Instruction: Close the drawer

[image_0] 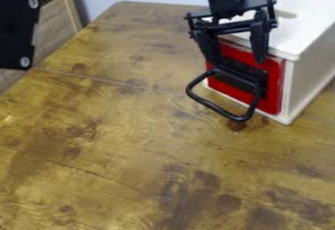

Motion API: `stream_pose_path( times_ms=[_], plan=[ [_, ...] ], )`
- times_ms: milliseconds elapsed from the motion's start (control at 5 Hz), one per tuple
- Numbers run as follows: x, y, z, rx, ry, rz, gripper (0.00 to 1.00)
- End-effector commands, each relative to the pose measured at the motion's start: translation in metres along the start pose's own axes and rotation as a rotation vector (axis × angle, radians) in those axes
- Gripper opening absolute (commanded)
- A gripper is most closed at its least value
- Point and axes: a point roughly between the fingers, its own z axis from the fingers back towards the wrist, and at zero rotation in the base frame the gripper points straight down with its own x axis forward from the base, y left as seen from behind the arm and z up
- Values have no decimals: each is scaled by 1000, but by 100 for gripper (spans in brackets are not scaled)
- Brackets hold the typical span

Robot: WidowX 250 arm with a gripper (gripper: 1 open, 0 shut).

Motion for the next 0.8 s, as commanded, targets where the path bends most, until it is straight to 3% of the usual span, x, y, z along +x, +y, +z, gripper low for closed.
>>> stream_pose_path(
  times_ms=[0, 600],
  plan=[
    [-2, 5, 46, -19, -93, -6, 100],
    [1, 6, 54, -18, -67, -53, 100]
  ],
)
